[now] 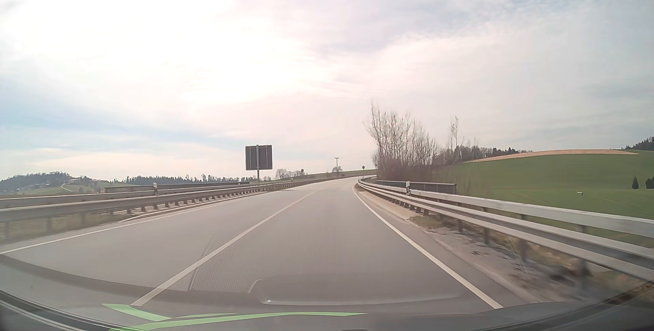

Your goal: Follow the waypoints while adhering to traffic rules and regulations

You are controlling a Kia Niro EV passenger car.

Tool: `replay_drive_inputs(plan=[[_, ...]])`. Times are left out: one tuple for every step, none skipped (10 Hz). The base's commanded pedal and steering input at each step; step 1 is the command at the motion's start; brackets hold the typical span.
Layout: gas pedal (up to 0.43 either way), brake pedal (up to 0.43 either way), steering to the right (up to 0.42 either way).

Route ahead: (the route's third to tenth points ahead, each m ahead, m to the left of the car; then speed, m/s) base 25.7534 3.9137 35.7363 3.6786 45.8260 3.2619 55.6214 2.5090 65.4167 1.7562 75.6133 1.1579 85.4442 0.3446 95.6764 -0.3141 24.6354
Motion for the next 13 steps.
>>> replay_drive_inputs(plan=[[0.22, 0.0, 0.005], [0.22, 0.0, 0.005], [0.22, 0.0, 0.005], [0.228, 0.0, 0.005], [0.228, 0.0, 0.006], [0.228, 0.0, 0.006], [0.228, 0.0, 0.007], [0.228, 0.0, 0.007], [0.228, 0.0, 0.008], [0.228, 0.0, 0.008], [0.228, 0.0, 0.008], [0.228, 0.0, 0.008], [0.228, 0.0, 0.008]])
